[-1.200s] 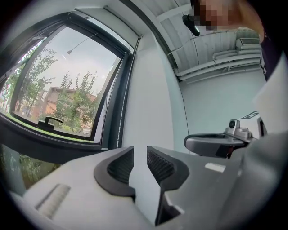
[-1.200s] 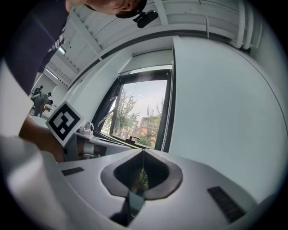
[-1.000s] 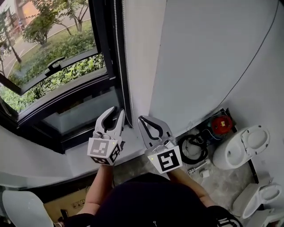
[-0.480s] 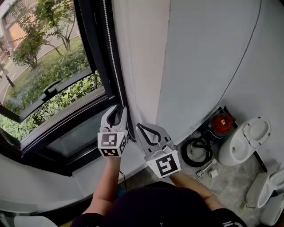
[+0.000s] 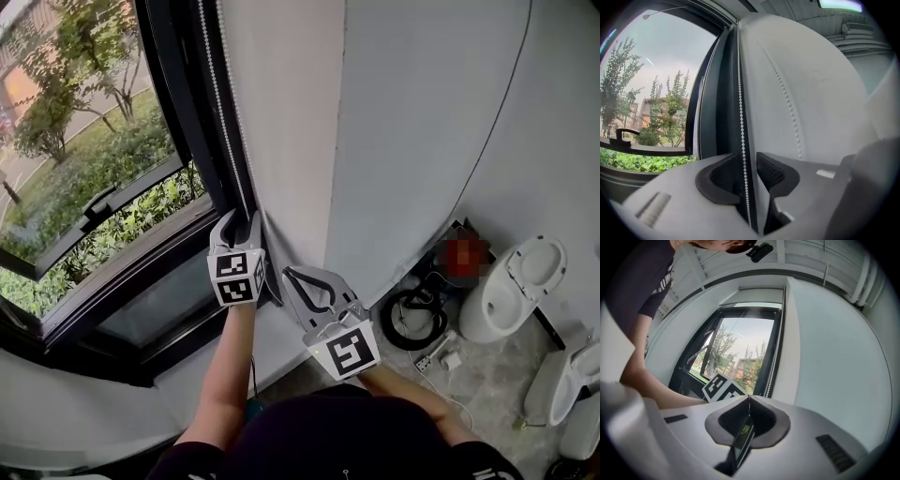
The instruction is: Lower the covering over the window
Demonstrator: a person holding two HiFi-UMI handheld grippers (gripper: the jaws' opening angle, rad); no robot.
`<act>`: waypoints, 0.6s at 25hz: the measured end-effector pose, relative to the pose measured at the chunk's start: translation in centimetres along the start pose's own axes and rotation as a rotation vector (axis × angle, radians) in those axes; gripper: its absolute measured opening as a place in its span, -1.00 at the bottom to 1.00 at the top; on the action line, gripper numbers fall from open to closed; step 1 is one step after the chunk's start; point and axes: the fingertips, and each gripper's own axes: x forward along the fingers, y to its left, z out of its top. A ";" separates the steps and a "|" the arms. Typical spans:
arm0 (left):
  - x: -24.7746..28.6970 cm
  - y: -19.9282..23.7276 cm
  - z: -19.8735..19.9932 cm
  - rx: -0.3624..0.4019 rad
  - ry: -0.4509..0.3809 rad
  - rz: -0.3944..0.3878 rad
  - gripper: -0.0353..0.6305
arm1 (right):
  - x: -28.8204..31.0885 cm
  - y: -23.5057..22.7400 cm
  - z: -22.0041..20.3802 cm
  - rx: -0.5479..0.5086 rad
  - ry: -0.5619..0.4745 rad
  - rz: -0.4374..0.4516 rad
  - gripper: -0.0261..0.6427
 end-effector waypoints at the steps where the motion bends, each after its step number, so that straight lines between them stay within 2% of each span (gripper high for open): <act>1: 0.3 0.1 -0.2 0.004 0.010 0.012 -0.52 | -0.1 0.0 0.1 -0.002 -0.004 0.000 -0.88; 4: 1.0 0.9 -0.7 0.011 0.031 0.054 -0.54 | -0.1 0.0 0.5 -0.008 -0.013 0.004 -0.88; 7: 0.9 1.6 -0.8 -0.007 0.029 0.079 -0.78 | -0.2 0.1 0.6 -0.001 -0.019 0.006 -0.88; 9: 0.6 1.4 -0.7 -0.014 0.035 0.049 -0.83 | -0.5 0.2 0.5 0.007 -0.017 0.007 -0.88; 15: -3.0 -0.3 -0.5 -0.054 0.034 -0.073 -0.84 | -1.1 0.4 0.8 0.071 -0.039 0.023 -0.88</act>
